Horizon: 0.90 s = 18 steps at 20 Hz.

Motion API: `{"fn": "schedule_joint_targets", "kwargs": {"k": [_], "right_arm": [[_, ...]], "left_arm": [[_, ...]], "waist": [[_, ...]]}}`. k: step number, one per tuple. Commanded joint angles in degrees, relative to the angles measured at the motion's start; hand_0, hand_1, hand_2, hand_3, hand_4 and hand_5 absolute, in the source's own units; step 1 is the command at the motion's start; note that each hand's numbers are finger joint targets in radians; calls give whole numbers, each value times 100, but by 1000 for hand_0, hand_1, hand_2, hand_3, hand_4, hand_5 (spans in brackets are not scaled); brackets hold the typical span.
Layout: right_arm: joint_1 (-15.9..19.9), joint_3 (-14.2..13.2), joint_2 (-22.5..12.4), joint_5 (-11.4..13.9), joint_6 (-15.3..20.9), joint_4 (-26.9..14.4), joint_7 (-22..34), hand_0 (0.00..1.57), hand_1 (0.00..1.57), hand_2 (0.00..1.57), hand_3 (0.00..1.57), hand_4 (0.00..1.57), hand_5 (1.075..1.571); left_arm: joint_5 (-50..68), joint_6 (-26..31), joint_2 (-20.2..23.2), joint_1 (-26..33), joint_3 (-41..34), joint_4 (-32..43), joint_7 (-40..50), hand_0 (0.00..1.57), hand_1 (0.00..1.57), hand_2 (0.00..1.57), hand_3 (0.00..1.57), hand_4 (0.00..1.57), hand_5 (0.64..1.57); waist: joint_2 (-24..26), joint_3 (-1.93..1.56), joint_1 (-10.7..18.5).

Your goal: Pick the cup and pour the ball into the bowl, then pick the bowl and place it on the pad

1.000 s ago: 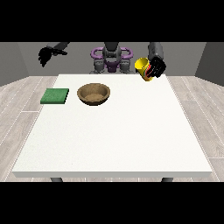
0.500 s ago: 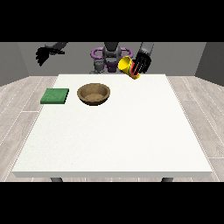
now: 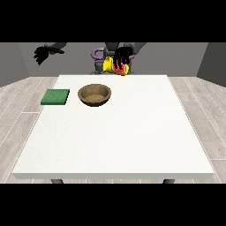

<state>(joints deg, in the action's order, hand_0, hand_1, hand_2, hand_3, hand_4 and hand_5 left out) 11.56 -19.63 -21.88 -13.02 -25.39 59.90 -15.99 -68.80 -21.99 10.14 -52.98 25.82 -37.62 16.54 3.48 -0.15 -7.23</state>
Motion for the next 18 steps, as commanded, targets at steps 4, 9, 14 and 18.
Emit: {"fn": "schedule_joint_targets", "kwargs": {"k": [4,9,14,18], "right_arm": [[68,22,23,23,-205,-236,-366,0,0,0,0,0,1570],[138,-15,-48,6,-123,-324,-128,0,0,0,0,0,1571],[177,-168,-272,17,-220,-572,-392,0,0,0,0,0,1571],[325,-72,-124,-178,-49,-314,422,0,0,0,0,0,1569]], "left_arm": [[-1617,779,-462,-426,1279,382,622,1509,1509,1571,1571,1571,1042],[-2396,1636,-643,-578,1972,604,674,1498,1498,1571,1571,1491,1236],[-2736,1982,-610,-881,2101,416,120,1449,1449,1571,1571,1529,1137],[-2965,1833,-551,-408,2054,408,100,1446,1446,1571,1571,1529,1134]], "waist": [[-279,-4,-165],[24,6,-99],[-102,10,208],[54,16,177]]}}
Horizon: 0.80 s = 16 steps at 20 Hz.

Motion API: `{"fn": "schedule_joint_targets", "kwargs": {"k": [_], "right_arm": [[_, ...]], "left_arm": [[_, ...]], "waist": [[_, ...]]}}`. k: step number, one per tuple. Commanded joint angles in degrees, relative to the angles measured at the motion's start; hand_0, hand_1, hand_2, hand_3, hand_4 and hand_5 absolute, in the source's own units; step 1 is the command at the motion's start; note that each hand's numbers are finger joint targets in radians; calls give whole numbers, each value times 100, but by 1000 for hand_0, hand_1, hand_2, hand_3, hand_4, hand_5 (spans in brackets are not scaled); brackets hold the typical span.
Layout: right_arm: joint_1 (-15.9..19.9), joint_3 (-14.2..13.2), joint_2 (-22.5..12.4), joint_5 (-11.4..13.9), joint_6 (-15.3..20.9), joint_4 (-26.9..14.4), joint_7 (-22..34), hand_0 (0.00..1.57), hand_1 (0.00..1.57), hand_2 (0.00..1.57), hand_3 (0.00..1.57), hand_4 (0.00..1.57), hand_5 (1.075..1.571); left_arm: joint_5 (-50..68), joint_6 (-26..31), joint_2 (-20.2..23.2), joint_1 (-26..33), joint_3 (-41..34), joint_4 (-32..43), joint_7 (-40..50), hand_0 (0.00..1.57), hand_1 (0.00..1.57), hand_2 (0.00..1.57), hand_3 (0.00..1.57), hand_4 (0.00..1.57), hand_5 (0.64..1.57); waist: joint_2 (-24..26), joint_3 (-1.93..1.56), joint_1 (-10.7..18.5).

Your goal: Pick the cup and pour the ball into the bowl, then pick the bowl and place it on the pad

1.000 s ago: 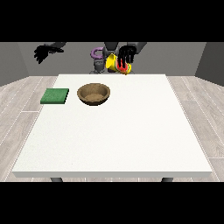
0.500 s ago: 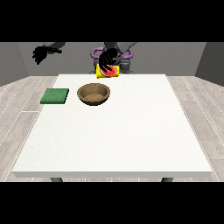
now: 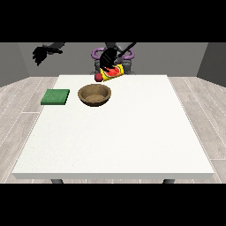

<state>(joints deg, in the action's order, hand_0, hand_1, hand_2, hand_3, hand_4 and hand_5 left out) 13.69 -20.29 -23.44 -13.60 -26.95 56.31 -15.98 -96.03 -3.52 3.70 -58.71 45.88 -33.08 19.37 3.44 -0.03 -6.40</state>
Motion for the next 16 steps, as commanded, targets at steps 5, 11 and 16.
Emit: {"fn": "schedule_joint_targets", "kwargs": {"k": [5,11,16], "right_arm": [[-104,-128,112,-151,246,0,306,0,0,0,0,0,1568],[-31,-74,381,-67,638,132,321,0,0,0,0,251,1567],[437,182,867,47,958,327,186,0,0,0,0,303,1568]], "left_arm": [[1865,-1046,37,411,-2159,-839,402,1306,1306,1571,1571,1571,1069],[4058,-2239,-354,1339,-3658,-1711,-46,897,897,851,476,1264,1437],[6423,-2539,-365,2039,-3988,-2559,-973,0,0,0,0,0,1550]], "waist": [[123,65,468],[-308,136,855],[-1075,129,708]]}}
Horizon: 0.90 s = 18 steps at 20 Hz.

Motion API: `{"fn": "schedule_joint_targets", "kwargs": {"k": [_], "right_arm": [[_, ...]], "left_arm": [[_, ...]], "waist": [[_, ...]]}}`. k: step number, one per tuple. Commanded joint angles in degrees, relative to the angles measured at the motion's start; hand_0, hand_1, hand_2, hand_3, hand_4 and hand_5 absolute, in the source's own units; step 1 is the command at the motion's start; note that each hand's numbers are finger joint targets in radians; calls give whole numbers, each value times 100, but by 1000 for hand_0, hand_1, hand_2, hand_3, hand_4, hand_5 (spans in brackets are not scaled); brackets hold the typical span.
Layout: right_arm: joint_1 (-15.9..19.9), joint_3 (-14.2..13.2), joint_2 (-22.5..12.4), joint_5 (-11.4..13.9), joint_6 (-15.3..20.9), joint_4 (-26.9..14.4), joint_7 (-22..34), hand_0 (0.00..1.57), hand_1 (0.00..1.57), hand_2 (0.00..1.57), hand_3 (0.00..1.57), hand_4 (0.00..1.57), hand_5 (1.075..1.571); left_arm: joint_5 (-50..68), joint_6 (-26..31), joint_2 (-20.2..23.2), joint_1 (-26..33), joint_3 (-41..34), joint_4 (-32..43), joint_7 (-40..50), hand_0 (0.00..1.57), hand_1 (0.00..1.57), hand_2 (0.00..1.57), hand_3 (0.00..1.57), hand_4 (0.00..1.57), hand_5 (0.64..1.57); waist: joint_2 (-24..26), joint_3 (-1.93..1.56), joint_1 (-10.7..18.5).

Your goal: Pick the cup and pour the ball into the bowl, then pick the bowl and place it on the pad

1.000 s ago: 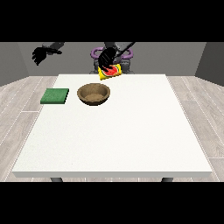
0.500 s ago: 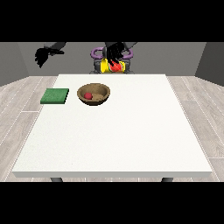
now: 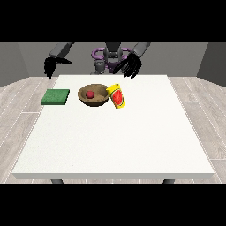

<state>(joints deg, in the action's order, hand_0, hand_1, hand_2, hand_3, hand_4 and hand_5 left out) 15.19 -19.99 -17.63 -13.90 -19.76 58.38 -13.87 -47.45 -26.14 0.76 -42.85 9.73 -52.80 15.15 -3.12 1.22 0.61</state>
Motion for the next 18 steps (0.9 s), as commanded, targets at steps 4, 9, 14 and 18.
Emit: {"fn": "schedule_joint_targets", "kwargs": {"k": [4,9,14,18], "right_arm": [[535,250,588,284,936,318,159,0,0,0,0,252,1571],[619,232,1082,428,1726,182,64,0,0,0,0,309,1570],[955,150,1064,443,1886,-571,-367,0,0,0,0,315,1569],[1273,28,931,384,1894,-1203,-756,0,0,0,0,259,1567]], "left_arm": [[3134,239,-75,976,-308,-1169,-1705,0,0,0,0,0,1563],[3903,1177,-76,1681,-245,-1449,-2798,0,0,0,0,0,1564],[3974,1579,-18,1985,-315,-1656,-3042,0,0,0,0,0,1564],[4153,2023,514,1732,-679,-1909,-2749,0,0,0,0,0,1565]], "waist": [[-513,-58,179],[-603,-112,758],[-621,-124,850],[-808,-125,906]]}}
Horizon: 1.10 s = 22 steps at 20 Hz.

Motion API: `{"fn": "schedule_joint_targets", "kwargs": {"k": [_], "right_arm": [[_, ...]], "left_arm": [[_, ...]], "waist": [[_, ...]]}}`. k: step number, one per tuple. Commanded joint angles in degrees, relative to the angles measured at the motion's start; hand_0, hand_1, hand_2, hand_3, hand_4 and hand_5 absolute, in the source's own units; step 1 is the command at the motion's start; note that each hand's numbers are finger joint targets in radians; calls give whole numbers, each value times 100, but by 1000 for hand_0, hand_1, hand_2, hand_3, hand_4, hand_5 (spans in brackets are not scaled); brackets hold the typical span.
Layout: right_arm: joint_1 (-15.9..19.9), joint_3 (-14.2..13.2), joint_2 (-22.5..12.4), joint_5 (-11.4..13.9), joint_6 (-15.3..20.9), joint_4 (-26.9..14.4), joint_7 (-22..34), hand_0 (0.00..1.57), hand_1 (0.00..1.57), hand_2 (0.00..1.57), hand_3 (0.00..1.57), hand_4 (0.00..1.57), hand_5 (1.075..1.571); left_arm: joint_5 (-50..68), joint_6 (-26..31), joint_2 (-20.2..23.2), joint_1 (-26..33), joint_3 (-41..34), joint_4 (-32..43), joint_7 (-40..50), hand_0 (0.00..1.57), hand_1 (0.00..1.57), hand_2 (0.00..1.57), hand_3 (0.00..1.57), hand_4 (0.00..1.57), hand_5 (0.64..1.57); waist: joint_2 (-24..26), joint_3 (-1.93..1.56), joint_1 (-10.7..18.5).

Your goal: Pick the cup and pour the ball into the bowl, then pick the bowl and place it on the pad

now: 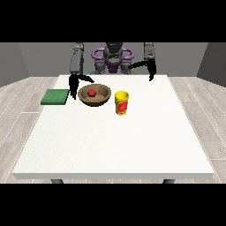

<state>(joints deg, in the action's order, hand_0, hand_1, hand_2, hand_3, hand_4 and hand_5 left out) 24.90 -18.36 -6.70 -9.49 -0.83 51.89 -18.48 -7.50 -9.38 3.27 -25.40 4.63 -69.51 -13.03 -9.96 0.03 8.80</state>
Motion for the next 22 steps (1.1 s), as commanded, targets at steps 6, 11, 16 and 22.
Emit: {"fn": "schedule_joint_targets", "kwargs": {"k": [6,11,16,22], "right_arm": [[596,-244,-478,-147,-276,-1456,-770,0,0,0,0,201,1562],[515,72,-41,49,-37,-1611,-1118,0,0,0,0,142,1564],[703,-479,-119,-494,184,-2220,-291,0,0,0,0,464,1547],[234,326,-564,1016,1979,-2285,-430,1571,1571,1571,1570,920,1536]], "left_arm": [[25,209,139,76,-128,-652,300,0,0,0,0,0,1565],[92,351,212,447,-302,-450,-381,0,0,0,0,0,1566],[152,586,373,397,-264,-893,59,0,0,0,0,0,1566],[235,711,379,-120,-264,-963,29,0,0,0,0,568,1549]], "waist": [[-280,-7,46],[-256,-5,-109],[-285,-8,210],[-739,25,542]]}}
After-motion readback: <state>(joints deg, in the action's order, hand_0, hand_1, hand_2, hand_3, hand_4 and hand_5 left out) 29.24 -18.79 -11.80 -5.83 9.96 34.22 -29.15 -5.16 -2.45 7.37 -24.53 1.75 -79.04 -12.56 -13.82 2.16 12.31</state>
